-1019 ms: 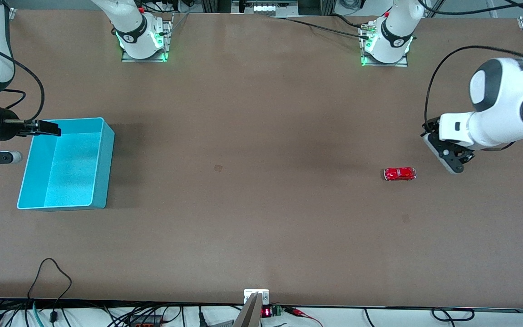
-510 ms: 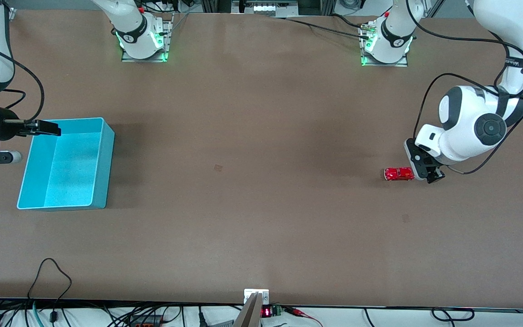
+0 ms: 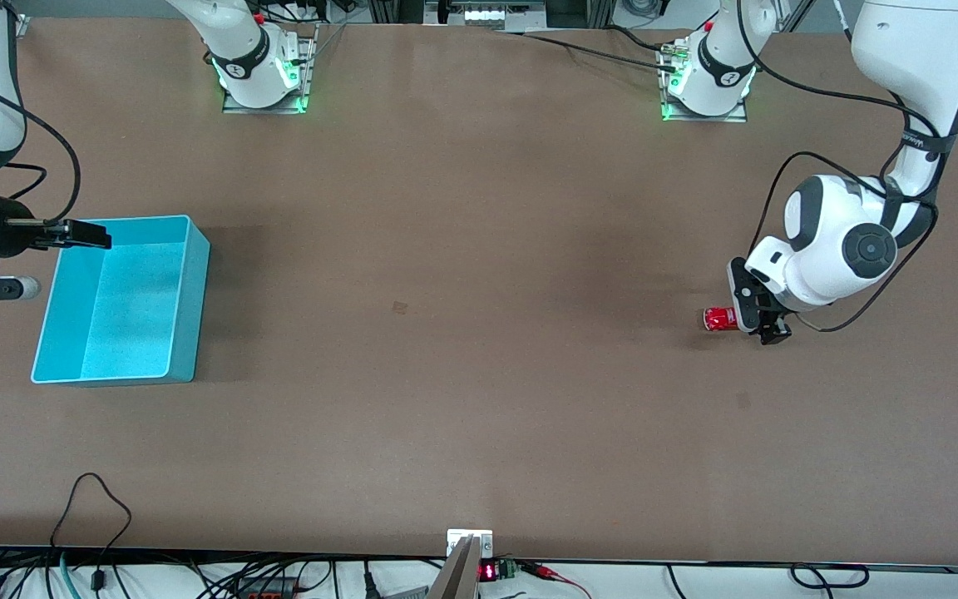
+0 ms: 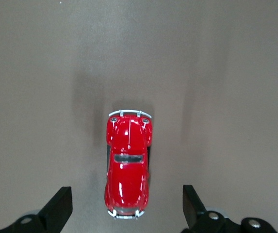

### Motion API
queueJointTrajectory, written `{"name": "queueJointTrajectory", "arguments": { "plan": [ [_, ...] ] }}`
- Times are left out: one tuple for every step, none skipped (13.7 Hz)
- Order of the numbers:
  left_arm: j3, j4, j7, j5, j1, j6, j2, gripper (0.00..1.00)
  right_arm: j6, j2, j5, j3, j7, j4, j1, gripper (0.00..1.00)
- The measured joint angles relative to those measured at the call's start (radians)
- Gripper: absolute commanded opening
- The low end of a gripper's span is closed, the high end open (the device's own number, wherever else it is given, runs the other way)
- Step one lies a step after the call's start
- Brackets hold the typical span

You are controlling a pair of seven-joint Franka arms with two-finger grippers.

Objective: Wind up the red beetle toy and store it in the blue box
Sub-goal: 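Lower the left gripper over the red car and close on it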

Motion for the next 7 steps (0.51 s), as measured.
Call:
{"name": "queueJointTrajectory", "arguments": {
  "plan": [
    [0.0,-0.01,0.015,0.0,-0.001,0.028,0.002,1.0,0.0,0.0,0.0,0.0,0.0,0.0,0.0,1.0],
    [0.0,-0.017,0.035,0.0,-0.002,0.053,0.005,1.0,0.0,0.0,0.0,0.0,-0.001,0.0,0.0,1.0],
    [0.0,-0.021,0.049,0.0,-0.002,0.072,0.009,1.0,0.0,0.0,0.0,0.0,-0.001,0.0,0.0,1.0],
    [0.0,-0.027,0.056,0.0,-0.002,0.085,0.014,1.0,0.0,0.0,0.0,0.0,-0.001,0.0,0.0,1.0],
    [0.0,-0.033,0.059,0.0,-0.002,0.097,0.02,1.0,0.0,0.0,0.0,0.0,-0.001,0.0,0.0,1.0],
    [0.0,-0.042,0.061,0.0,-0.002,0.111,0.026,1.0,0.0,0.0,0.0,0.0,-0.001,0.0,0.0,1.0],
    [0.0,-0.052,0.063,0.0,-0.002,0.126,0.029,1.0,0.0,0.0,0.0,0.0,-0.001,0.0,0.0,1.0]
  ]
}}
